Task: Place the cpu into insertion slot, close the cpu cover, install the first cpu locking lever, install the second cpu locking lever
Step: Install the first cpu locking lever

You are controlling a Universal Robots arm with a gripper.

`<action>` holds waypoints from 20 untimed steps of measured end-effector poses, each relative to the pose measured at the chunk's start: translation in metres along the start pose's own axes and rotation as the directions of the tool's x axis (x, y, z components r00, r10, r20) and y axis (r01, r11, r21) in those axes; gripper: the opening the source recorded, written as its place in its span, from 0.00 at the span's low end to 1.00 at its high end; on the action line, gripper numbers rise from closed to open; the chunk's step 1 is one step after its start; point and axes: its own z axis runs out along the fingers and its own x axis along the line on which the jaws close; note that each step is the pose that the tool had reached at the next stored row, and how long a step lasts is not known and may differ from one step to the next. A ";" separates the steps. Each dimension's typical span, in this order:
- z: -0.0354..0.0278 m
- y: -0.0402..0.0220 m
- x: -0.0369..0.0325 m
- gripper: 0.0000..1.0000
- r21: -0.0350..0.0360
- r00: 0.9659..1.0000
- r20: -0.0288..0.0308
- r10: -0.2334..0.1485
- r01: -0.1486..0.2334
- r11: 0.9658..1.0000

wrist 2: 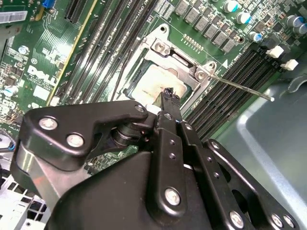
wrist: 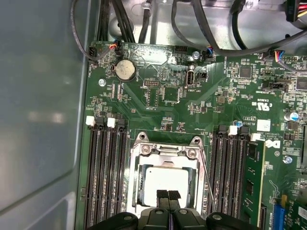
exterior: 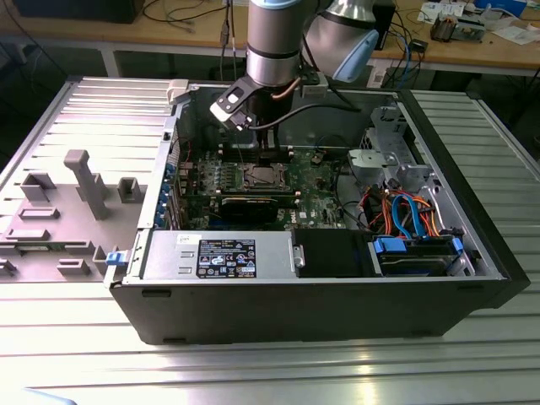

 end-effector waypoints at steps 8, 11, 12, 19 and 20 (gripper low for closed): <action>-0.0114 -0.0001 0.0001 0.11 0.000 1.000 0.000 0.000 0.000 1.000; -0.0115 -0.0001 0.0001 0.11 0.000 1.000 0.000 0.000 0.000 1.000; -0.0116 -0.0001 0.0001 0.11 0.000 1.000 0.000 0.000 0.000 1.000; -0.0117 -0.0001 0.0001 0.11 0.000 1.000 0.000 0.000 0.000 1.000; -0.0117 -0.0001 0.0001 0.11 0.000 1.000 0.000 0.000 0.000 1.000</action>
